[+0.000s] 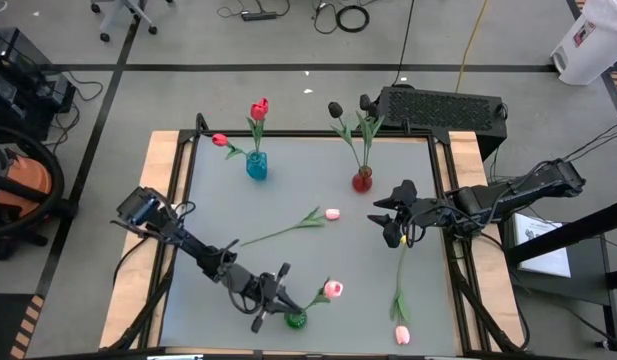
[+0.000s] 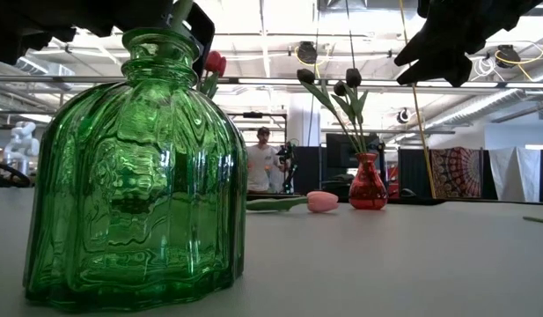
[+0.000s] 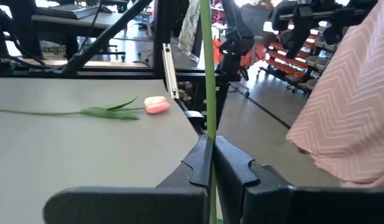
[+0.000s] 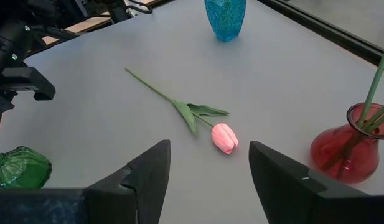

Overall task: Sort flowers into vase by color
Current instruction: Put the top pink tulip into the green vase

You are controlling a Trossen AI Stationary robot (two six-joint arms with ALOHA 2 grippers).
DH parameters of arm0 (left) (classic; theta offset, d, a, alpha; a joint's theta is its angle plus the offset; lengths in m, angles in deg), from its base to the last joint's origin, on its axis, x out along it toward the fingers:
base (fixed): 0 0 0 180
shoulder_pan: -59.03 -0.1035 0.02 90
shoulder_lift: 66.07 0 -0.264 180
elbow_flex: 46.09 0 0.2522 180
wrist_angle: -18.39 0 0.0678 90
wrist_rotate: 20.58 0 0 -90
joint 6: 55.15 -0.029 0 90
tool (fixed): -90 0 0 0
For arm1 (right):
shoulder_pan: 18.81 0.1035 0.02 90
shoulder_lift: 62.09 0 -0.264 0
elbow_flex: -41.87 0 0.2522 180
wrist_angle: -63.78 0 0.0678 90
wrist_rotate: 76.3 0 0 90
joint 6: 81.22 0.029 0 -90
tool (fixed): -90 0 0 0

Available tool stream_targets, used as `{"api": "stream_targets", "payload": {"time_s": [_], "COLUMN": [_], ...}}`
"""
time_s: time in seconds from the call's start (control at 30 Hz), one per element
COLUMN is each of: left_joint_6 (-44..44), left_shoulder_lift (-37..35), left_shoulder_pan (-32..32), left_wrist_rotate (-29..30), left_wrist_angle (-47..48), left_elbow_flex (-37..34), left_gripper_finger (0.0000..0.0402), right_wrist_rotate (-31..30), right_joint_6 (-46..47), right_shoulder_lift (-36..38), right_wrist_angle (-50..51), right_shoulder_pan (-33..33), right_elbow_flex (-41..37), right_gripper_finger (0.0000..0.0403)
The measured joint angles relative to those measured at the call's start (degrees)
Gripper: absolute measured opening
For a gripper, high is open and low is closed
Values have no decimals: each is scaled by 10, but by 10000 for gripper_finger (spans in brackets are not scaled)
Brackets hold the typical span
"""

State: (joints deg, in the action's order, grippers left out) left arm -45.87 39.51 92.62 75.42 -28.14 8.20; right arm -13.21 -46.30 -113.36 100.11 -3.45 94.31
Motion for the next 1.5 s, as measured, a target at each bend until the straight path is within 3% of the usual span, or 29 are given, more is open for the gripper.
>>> {"api": "stream_targets", "payload": {"time_s": [1.5], "left_joint_6": [9], "left_shoulder_lift": [0], "left_shoulder_pan": [13], "left_wrist_rotate": [4], "left_wrist_angle": [38], "left_elbow_flex": [0], "left_gripper_finger": [15], "right_wrist_rotate": [0], "right_joint_6": [0], "right_shoulder_lift": [0], "right_wrist_angle": [0], "right_shoulder_pan": [0], "right_elbow_flex": [0], "right_gripper_finger": [210]}}
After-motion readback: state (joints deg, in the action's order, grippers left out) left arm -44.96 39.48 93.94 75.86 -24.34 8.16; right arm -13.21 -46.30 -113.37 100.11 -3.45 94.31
